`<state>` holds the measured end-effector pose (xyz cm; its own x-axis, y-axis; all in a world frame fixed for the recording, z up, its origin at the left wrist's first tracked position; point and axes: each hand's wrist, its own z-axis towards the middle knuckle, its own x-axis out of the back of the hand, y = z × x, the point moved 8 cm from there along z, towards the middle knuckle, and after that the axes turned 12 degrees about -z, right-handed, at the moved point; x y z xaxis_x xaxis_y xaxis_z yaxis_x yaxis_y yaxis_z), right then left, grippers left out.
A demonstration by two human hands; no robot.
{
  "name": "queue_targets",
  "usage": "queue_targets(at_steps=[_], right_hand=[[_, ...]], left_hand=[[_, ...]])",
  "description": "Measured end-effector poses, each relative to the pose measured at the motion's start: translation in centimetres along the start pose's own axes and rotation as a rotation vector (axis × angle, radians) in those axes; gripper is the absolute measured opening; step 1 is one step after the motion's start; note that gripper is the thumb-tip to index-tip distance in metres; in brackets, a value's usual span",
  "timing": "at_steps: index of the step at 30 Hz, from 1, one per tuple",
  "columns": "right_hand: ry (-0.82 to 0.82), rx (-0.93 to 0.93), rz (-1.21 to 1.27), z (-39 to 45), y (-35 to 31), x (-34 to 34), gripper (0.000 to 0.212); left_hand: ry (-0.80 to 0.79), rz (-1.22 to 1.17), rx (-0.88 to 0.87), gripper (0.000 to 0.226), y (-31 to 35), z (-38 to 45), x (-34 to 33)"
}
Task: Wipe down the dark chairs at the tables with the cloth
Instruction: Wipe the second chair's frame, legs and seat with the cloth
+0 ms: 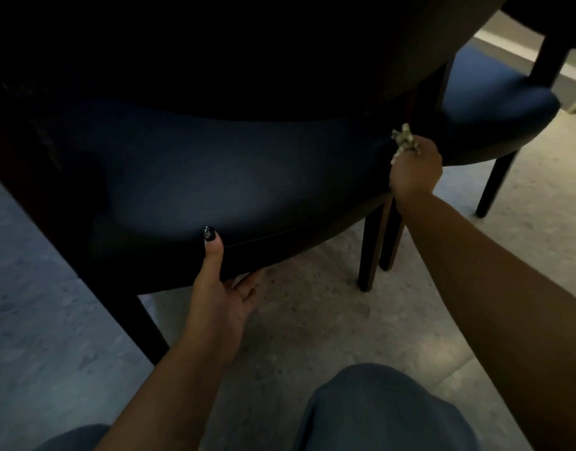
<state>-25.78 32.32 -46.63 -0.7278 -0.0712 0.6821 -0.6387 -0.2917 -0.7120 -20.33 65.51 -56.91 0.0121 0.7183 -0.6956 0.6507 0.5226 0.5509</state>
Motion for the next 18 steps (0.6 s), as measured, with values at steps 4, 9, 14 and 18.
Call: queue_targets(at_steps=[4, 9, 14, 18], right_hand=[[-0.267, -0.23, 0.299, 1.7, 2.4, -1.5, 0.037], [-0.431, -0.441, 0.67, 1.2, 5.3, -3.7, 0.041], [-0.431, -0.51, 0.849, -0.4, 5.7, -5.2, 0.048], [-0.317, -0.509, 0.754, -3.6, 4.3, -4.5, 0.046]], left_hand=[[-0.046, 0.017, 0.046, 0.076, 0.1, -0.3, -0.1], [-0.068, 0.039, 0.077, 0.082, 0.1, -0.4, -0.1], [-0.088, 0.12, 0.092, 0.082, 0.2, -0.6, -0.2], [-0.036, 0.152, 0.127, 0.09, 0.4, -0.7, 0.1]])
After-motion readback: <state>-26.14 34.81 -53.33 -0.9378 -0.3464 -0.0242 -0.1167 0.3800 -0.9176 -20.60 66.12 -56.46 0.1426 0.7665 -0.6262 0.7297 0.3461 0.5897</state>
